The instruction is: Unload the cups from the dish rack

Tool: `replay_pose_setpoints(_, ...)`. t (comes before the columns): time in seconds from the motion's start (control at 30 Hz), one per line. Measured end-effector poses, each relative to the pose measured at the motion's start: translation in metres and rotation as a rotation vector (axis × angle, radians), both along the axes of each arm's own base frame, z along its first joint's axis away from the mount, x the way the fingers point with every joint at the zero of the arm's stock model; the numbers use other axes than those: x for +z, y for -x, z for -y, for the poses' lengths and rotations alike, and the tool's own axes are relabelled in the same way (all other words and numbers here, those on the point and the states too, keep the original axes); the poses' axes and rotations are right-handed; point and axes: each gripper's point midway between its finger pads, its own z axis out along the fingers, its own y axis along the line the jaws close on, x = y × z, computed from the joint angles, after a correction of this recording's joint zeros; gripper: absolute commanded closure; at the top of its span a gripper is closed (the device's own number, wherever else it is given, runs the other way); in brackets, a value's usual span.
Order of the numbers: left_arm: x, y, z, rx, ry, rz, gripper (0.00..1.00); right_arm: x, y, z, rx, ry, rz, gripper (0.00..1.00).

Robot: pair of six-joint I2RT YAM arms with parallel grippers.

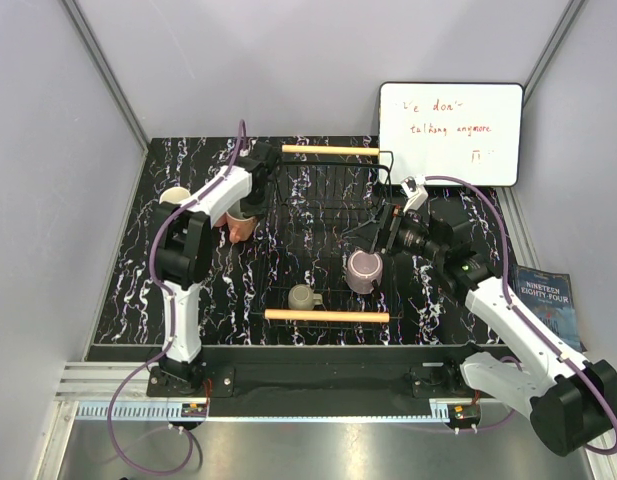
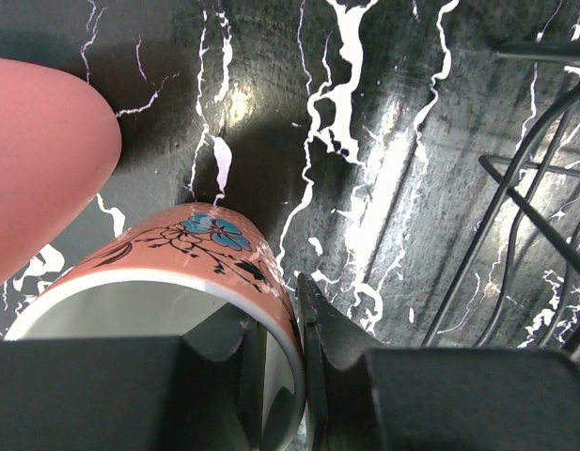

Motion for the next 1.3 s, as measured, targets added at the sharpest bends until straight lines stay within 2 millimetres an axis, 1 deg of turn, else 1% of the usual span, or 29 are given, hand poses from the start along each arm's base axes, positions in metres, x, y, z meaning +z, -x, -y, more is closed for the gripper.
replay_pose_setpoints(0.07,-0.001,-0.001,0.001,0.002,0.007,0.014,1.00,0.000,0.000,0.000,0.000,0.001,-0.001,0.06)
replay_pose_setpoints(0.3,0.002,0.005,-0.001,0.017,0.049,0.093,1.00,-0.003,0.000,0.000,0.000,0.005,-0.008,0.06)
replay_pose_setpoints(0.57,0.006,-0.005,0.007,0.011,0.095,0.141,1.00,-0.004,-0.001,0.000,0.000,0.007,-0.013,0.07)
replay_pose_setpoints(0.9,0.008,-0.005,0.006,0.004,0.082,0.132,1.00,-0.006,-0.001,-0.001,0.000,0.009,-0.018,0.06)
replay_pose_setpoints(1.03,0.005,-0.011,0.007,0.003,0.077,0.128,1.00,-0.007,-0.002,-0.001,0.001,0.009,-0.019,0.06)
replay_pose_setpoints(1.07,0.005,-0.013,0.008,0.004,0.080,0.134,0.99,-0.007,-0.002,-0.001,0.001,0.009,-0.019,0.06)
replay_pose_setpoints(1.1,0.006,-0.015,0.009,0.005,0.083,0.138,0.93,-0.007,-0.002,-0.001,0.001,0.009,-0.020,0.06)
replay_pose_setpoints(1.17,0.006,-0.015,0.009,0.005,0.083,0.139,0.86,-0.007,-0.002,-0.001,0.000,0.010,-0.020,0.06)
replay_pose_setpoints(1.2,0.006,-0.015,0.008,0.006,0.083,0.139,0.79,-0.007,-0.002,-0.001,0.000,0.010,-0.019,0.06)
replay_pose_setpoints(1.3,0.006,-0.015,0.008,0.007,0.082,0.140,0.65,-0.008,-0.001,-0.001,0.001,0.011,-0.021,0.06)
